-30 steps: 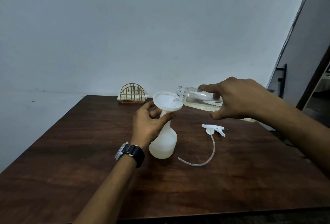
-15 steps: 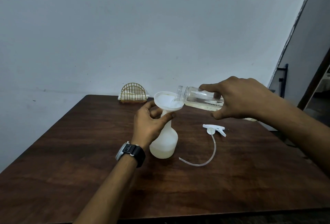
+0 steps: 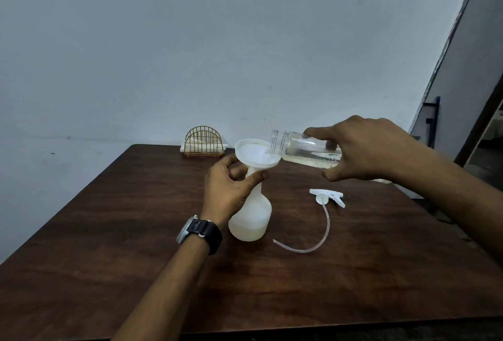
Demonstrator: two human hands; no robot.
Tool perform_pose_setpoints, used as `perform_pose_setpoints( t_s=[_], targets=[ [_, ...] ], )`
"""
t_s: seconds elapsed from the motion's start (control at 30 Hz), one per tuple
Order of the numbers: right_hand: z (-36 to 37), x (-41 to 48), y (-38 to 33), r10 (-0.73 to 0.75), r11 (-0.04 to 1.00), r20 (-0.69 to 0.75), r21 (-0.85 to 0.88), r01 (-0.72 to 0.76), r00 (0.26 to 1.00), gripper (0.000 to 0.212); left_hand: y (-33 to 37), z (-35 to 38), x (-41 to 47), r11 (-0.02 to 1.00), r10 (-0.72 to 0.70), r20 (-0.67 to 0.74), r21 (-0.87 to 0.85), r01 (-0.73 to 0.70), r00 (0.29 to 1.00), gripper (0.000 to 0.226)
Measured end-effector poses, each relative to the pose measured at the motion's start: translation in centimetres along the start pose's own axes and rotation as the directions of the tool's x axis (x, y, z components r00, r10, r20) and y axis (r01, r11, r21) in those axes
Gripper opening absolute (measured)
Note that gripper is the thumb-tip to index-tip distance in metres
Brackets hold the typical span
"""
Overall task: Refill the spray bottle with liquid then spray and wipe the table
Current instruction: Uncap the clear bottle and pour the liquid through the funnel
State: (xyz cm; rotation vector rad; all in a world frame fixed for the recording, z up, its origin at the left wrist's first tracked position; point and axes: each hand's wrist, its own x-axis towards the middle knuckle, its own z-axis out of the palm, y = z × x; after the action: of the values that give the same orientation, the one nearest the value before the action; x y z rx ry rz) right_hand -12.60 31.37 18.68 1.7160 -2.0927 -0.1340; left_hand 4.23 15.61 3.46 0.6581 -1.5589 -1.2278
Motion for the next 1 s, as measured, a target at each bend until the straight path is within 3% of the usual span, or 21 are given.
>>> perform_pose_setpoints(
  t_s=[1.0],
  targets=[
    [0.36,0.1,0.28,-0.024,0.999,-0.014,-0.028,0.024,1.0,0.078,0.22,0.12,-0.22,1.0,0.013,-0.011,0.009,-0.012,1.0,0.057]
  ],
)
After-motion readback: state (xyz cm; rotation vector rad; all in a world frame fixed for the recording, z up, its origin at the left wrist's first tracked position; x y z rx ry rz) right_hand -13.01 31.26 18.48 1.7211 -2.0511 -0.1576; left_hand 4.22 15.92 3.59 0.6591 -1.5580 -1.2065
